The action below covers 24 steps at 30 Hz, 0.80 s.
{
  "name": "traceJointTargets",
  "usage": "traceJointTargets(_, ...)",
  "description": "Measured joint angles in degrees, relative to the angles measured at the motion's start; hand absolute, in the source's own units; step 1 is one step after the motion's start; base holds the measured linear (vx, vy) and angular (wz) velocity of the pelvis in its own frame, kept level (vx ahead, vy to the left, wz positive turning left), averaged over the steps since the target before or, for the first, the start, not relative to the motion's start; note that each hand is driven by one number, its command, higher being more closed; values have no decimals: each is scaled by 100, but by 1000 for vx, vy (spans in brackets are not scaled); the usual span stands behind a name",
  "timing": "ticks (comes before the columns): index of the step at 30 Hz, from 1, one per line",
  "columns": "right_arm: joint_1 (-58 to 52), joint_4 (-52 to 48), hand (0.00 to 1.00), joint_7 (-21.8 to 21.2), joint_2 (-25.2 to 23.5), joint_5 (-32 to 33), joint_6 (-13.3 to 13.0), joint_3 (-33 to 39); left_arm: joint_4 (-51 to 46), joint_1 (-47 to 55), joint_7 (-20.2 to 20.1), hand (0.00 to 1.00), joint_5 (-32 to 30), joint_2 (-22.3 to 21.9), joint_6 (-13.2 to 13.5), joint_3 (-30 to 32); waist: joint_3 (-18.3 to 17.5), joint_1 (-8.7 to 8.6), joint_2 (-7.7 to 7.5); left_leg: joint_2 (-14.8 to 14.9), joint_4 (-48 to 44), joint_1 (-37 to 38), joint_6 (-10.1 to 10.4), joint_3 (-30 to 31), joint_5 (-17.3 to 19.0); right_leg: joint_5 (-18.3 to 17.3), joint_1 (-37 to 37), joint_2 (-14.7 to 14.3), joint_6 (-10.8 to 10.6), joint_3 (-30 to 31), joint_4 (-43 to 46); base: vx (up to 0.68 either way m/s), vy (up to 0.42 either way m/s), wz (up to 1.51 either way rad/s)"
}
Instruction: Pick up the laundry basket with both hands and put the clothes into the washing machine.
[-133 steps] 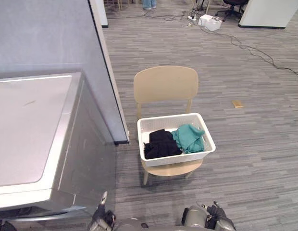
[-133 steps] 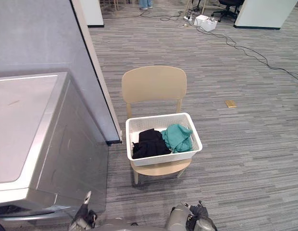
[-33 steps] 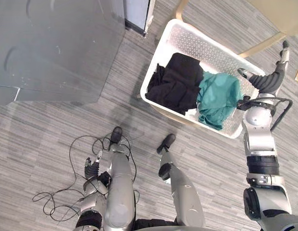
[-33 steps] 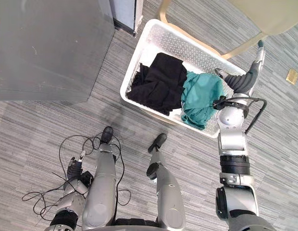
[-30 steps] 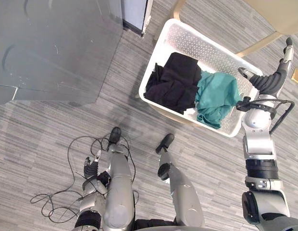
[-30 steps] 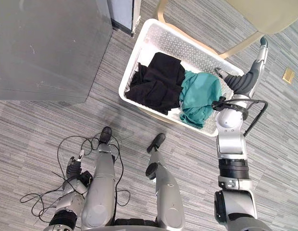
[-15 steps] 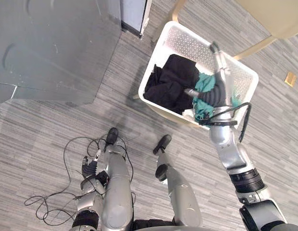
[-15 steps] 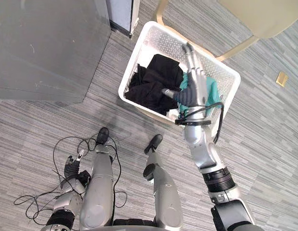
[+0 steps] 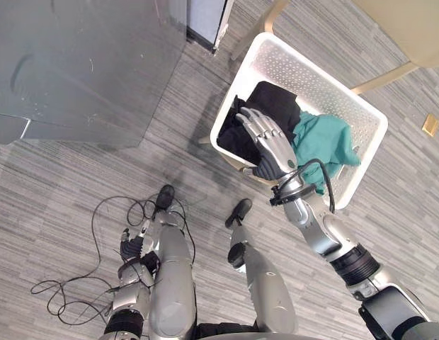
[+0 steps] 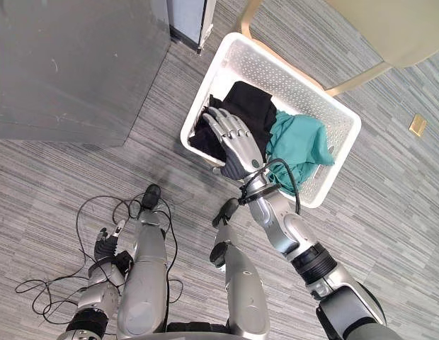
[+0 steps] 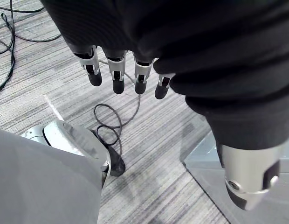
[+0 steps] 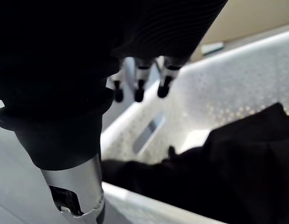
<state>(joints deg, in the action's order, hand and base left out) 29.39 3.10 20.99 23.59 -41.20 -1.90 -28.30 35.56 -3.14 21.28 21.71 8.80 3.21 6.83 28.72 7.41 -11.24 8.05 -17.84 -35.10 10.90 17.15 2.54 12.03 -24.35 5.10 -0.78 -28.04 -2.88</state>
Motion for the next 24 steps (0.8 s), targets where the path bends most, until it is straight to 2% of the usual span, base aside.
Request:
traceJointTargets(7,419,880,0,9,0,-6,231,-11,54,-2,1,0,6,7,111,-5,0,5,0,1,44,-24,5,0,-10,21,4,-5,-28,10,-36,-34,47,1)
traceJointTargets(15,671,1364,0,171,-78,10,251,200,98,-2,2,0,11,26,169,-23,0,2,1,-3,47,-21,4,-5,-18,21,-2,-1,-28,19,-39,-13,50,0)
traceJointTargets(19,605,1318,0,261,-144,51,359,535,99,-4,3,0,12,26,168,-24,1,5,2,-5,45,-23,4,-22,-18,21,-33,1,-29,56,-38,-12,53,-4)
traceJointTargets(21,385,902,0,271,-175,129,457,746,97,-17,3,0,12,26,169,-31,2,39,3,-7,41,-54,10,-47,-23,23,-99,5,-29,98,-35,-2,45,-8)
traceJointTargets(24,-9,173,0,321,-176,273,443,914,98,-19,6,0,10,30,156,-28,5,26,8,-7,44,-52,10,-67,-23,24,-111,7,-29,137,-35,9,28,-2)
